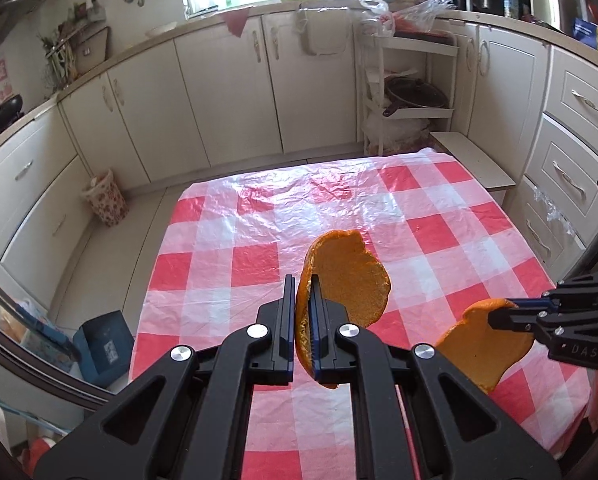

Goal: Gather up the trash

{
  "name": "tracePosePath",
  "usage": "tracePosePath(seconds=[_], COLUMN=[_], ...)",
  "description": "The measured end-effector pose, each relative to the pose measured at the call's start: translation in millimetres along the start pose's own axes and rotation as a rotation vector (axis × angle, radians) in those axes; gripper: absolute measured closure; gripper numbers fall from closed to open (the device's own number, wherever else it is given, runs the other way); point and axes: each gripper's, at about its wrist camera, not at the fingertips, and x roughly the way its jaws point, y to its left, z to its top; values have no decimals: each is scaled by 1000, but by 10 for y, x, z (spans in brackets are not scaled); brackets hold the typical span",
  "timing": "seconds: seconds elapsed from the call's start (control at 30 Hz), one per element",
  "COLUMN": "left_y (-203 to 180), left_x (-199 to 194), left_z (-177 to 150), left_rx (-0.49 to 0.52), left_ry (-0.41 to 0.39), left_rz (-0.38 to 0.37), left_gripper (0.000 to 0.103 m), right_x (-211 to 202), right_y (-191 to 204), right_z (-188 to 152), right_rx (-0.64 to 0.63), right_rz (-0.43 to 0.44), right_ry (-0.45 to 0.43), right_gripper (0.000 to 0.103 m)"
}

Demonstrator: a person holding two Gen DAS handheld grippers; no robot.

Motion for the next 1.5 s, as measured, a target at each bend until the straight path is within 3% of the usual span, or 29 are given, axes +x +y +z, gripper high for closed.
tracePosePath(seconds=[0.2,0.37,0.57,0.7,0.77,0.83,0.9,1.0,1.1,1.17,1.23,1.33,1.4,1.5], left_y=[-108,-290,-854,-1362,-1675,-1998,-2303,-2821,-3302,-3525,-3596,-3494,-3364,-3026], left_x=[-100,-145,-192,-158,-100,-26,97,390,708,905,966,752,521,113], left_z=[51,148,230,247,223,181,158,157,134,126,134,166,185,209], left_rx=[2,-15,14,25,39,47,50,67,98,92,71,55,91,114], left_ry=[-28,-46,-61,-34,-6,26,74,171,297,380,401,343,280,194], left_rz=[-46,-143,-264,-354,-392,-422,-451,-475,-464,-463,-441,-411,-350,-272], left_gripper=[97,97,97,97,97,97,97,97,95,89,80,64,47,31], right_x=[-273,-652,-1201,-1213,-1011,-937,-1060,-1401,-1685,-1802,-1874,-1923,-1951,-2026], right_y=[-178,-604,-1298,-1720,-1966,-2142,-2236,-2192,-2098,-2061,-2082,-2144,-2155,-2045], right_z=[5,-6,-158,-312,-374,-440,-451,-403,-344,-323,-307,-288,-277,-265], right_rx=[21,87,203,266,319,395,447,469,460,453,457,479,489,480], right_rz=[-39,-116,-277,-367,-371,-342,-303,-294,-286,-261,-254,-258,-273,-313], right_ry=[-51,-129,-237,-221,-135,-123,-162,-278,-383,-436,-465,-481,-484,-488], right_gripper=[92,92,92,92,88,67,66,49,41,37,35,33,33,28])
